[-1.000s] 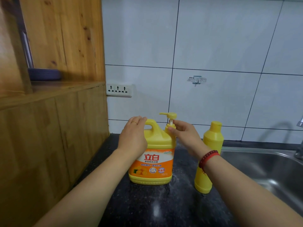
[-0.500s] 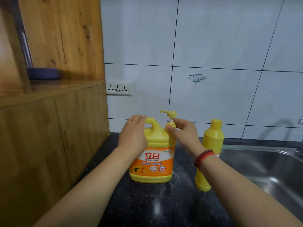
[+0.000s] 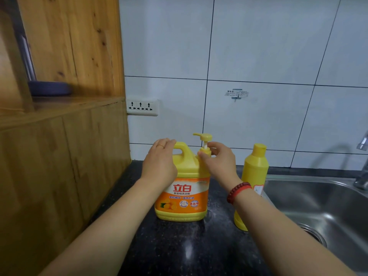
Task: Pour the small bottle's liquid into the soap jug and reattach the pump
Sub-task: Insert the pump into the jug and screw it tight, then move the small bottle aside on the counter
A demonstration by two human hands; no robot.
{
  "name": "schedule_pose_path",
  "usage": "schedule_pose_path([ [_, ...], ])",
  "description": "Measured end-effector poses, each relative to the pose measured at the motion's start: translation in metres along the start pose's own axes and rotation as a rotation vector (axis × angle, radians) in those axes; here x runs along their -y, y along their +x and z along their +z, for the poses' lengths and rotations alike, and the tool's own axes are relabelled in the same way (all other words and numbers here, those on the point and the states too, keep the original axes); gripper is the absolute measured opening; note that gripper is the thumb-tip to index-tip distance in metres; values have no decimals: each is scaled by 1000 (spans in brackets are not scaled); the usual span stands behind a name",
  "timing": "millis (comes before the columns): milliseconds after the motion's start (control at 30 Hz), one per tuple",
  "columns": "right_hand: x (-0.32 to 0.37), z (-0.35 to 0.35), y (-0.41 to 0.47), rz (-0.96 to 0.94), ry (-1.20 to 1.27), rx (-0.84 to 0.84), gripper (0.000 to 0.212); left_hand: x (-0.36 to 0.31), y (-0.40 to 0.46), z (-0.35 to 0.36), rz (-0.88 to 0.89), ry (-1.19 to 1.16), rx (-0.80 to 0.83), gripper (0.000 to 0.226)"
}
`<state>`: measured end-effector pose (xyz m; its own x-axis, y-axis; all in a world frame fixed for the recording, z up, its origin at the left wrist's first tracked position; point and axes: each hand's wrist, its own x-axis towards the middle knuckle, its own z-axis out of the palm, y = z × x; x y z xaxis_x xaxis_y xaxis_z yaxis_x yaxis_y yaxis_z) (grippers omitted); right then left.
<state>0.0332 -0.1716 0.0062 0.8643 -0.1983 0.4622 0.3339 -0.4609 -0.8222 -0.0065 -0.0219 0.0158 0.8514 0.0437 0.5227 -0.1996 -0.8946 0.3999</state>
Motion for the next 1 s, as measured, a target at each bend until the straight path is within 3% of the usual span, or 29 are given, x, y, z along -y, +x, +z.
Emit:
schedule_pose_path([
  [200,-1,-4,1,48,-11,65,49,1,3,-1,12,6,-3,67],
  [400,8,-21,0,-43,-69,147,64,1,10,-7,-12,-40,24,62],
  [567,19,-70,-2,-256,-177,-37,39,-8,-8,-4,58,-107,-81,64],
  [667,19,-104,4,-307,-337,-135,36,-17,-40,11,119,-180,-79,57],
  [867,4,-128,13,-10,-714,24,66,-32,-91,42,170,-279,57,47],
  [933,-1,-126,15,53,-750,87,64,-33,-98,45,173,-272,66,46],
  [1000,-4,-124,17,36,-780,103,47,-35,-101,44,167,-263,72,46],
])
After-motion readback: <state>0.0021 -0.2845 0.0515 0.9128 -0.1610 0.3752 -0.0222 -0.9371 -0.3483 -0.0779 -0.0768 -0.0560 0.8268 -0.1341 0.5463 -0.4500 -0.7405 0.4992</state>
